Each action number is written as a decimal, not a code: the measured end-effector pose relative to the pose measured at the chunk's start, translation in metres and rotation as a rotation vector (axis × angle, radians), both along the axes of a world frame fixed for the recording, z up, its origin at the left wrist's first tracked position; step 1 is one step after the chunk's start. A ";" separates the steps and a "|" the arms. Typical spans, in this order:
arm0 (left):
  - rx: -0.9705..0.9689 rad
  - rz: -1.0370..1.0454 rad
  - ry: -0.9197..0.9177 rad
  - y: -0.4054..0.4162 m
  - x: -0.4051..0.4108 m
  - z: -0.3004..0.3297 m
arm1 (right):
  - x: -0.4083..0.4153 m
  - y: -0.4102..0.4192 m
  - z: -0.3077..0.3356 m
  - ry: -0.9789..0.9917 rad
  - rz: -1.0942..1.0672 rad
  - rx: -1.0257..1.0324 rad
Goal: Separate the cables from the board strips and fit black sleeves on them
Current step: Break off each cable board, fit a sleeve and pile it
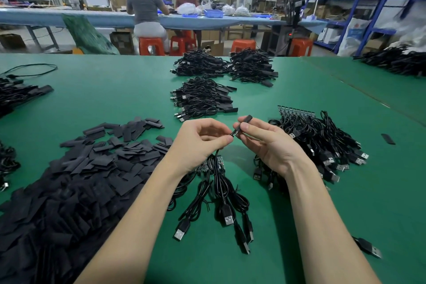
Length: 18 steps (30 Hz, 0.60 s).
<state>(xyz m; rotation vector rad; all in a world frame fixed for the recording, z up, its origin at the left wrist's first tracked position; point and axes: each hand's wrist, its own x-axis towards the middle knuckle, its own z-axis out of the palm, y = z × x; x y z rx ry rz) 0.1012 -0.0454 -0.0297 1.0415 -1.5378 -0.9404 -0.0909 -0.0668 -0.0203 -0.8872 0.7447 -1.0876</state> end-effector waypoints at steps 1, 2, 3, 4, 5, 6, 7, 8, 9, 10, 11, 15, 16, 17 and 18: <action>-0.003 0.001 0.002 0.000 0.000 0.000 | 0.000 0.000 0.001 0.005 0.006 -0.003; -0.006 0.001 -0.001 0.000 0.001 -0.001 | -0.001 0.000 0.001 0.012 0.014 -0.006; -0.009 0.001 -0.006 0.000 0.001 -0.001 | -0.001 0.000 0.001 0.021 0.024 -0.010; -0.012 0.003 -0.014 0.000 0.001 -0.002 | -0.002 0.000 0.002 0.029 0.032 -0.014; -0.014 0.006 -0.020 0.000 0.001 -0.002 | -0.003 0.000 0.002 0.037 0.039 -0.019; -0.011 0.010 -0.020 0.000 0.001 -0.003 | -0.005 0.000 0.002 0.047 0.043 -0.026; -0.006 0.017 -0.018 0.000 0.000 -0.004 | -0.005 0.001 0.002 0.059 0.044 -0.036; -0.002 0.023 -0.020 -0.001 0.000 -0.004 | -0.005 0.001 0.002 0.072 0.042 -0.048; 0.001 0.025 -0.026 -0.001 -0.002 -0.004 | -0.006 0.001 0.003 0.084 0.036 -0.060; 0.000 0.023 -0.031 -0.001 -0.003 -0.004 | -0.006 0.001 0.003 0.097 0.026 -0.075; -0.002 0.021 -0.032 -0.001 -0.004 -0.004 | -0.006 0.001 0.004 0.110 0.014 -0.091; 0.003 0.020 -0.006 -0.001 -0.006 -0.003 | -0.003 0.000 0.003 0.125 -0.039 -0.122; 0.007 0.019 0.002 -0.001 -0.006 -0.002 | -0.002 0.000 0.002 0.105 -0.045 -0.112; 0.010 0.017 0.008 -0.001 -0.007 -0.002 | -0.001 0.000 0.001 0.085 -0.050 -0.101; 0.010 0.015 0.013 -0.001 -0.008 -0.001 | -0.001 0.000 0.000 0.072 -0.054 -0.093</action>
